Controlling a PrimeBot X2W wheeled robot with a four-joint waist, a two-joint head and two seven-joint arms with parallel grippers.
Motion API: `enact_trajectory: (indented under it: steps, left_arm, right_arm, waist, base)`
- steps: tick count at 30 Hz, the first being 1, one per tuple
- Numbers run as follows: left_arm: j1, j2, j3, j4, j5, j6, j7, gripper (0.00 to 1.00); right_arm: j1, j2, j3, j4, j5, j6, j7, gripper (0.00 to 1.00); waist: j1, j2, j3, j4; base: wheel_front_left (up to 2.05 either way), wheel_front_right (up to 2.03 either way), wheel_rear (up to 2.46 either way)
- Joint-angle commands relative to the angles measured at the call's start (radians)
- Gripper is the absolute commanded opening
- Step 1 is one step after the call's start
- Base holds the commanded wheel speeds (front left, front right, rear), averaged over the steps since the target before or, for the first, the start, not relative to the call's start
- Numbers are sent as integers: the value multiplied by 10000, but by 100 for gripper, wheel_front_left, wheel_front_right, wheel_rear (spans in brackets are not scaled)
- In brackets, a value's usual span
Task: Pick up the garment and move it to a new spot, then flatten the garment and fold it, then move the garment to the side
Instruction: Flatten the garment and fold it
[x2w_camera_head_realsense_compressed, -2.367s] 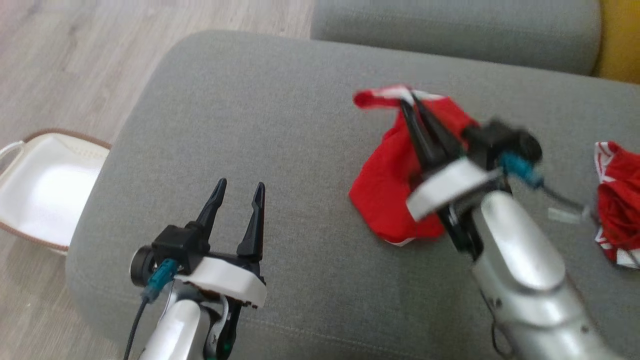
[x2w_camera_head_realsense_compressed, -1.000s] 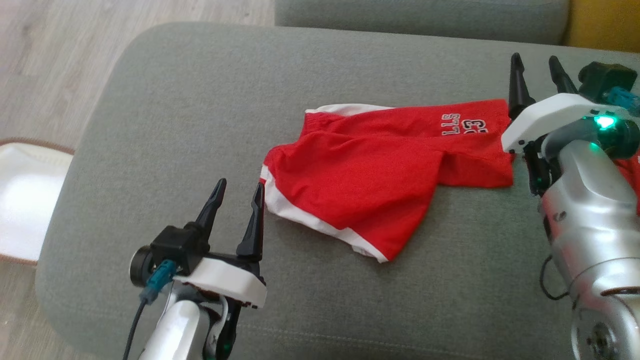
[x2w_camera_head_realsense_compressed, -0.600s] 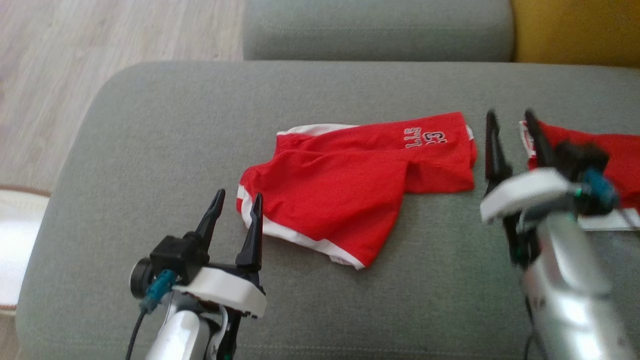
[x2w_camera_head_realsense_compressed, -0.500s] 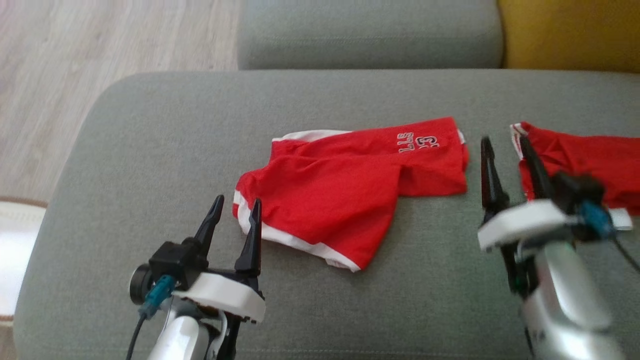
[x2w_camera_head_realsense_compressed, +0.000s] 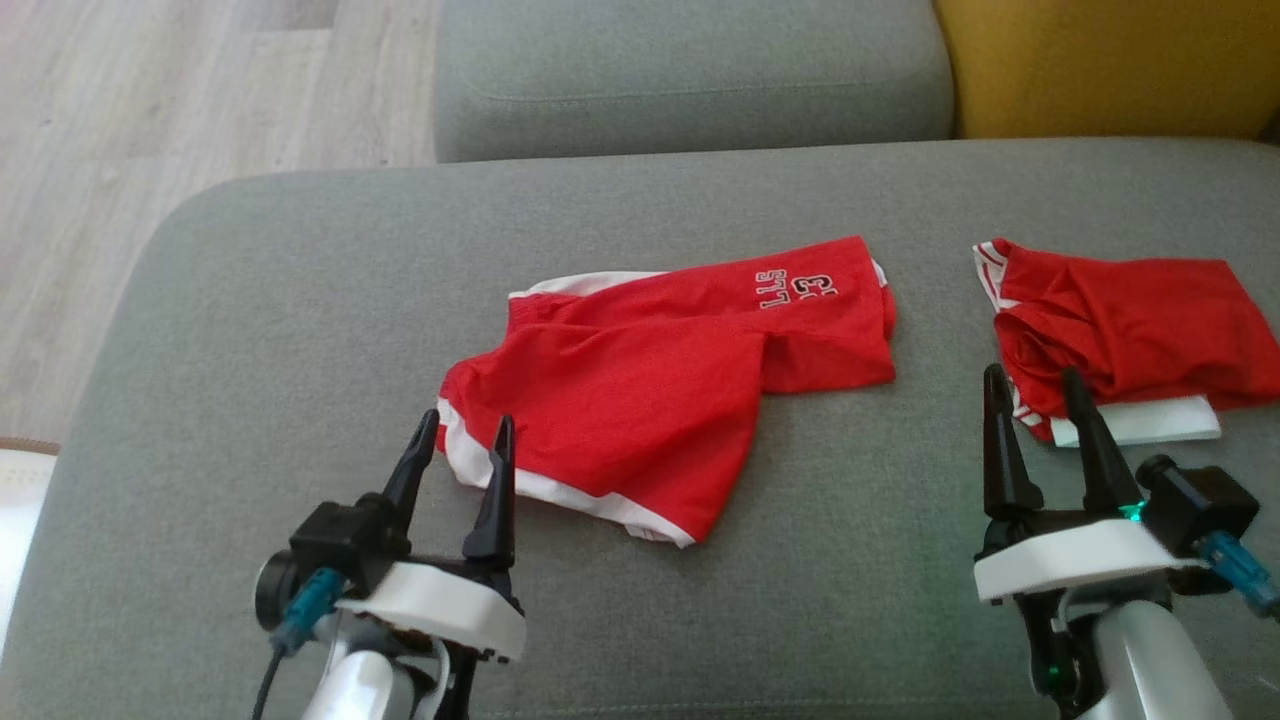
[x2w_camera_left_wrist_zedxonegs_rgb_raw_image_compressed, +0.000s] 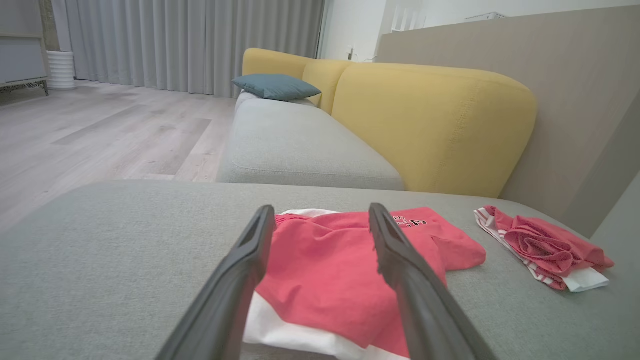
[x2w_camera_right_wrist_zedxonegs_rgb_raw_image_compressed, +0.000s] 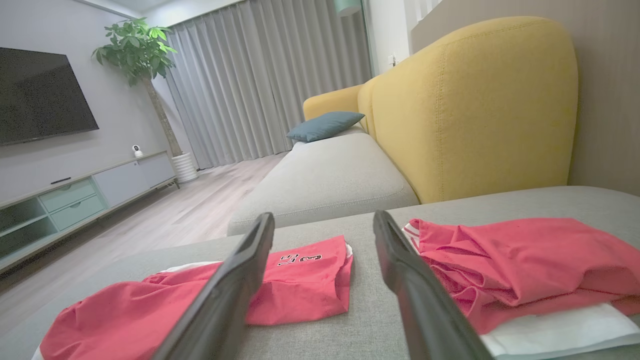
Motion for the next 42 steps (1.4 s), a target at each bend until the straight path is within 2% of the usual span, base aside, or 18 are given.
enact_trajectory:
  steps: [1,12,21,28,35,42]
  left_arm:
    - [-468,16,285,-280,-94,-28,-122,100]
    - [-725,16,-109,342,-187,28,-122,100]
    - [-863,16,-32,276,-174,52,-122,100]
    - [-976,16,-45,138,-128,54,-122,100]
    - [-1153,16,-16,118,-103,36,-122,100]
    - [-1211,16,8,179,-88,-15,-122,100]
  right_arm:
    - [-340,-22,200,-398,7,65,13,100]
    - [-110,-21,459,-737,-39,65,425,100]
    - [-130,-21,798,-737,-27,65,618,100]
    - [-310,-21,2033,-185,-56,65,1521,100]
    - [-850,-20,2510,979,1559,65,2395,100]
    - [-1564,-20,2770,2198,2634,65,2813,100]
  waist:
    - [0,-1,42,-51]
    - [0,-1,316,-312]
    - [0,-1,421,-84]
    - [0,-1,677,368]
    - [0,-1,1099,1204]
    - [0,-1,1360,1766]
  base:
    - [0,0,0]
    - [0,0,0]
    - [0,0,0]
    - [0,0,0]
    - [0,0,0]
    - [0,0,0]
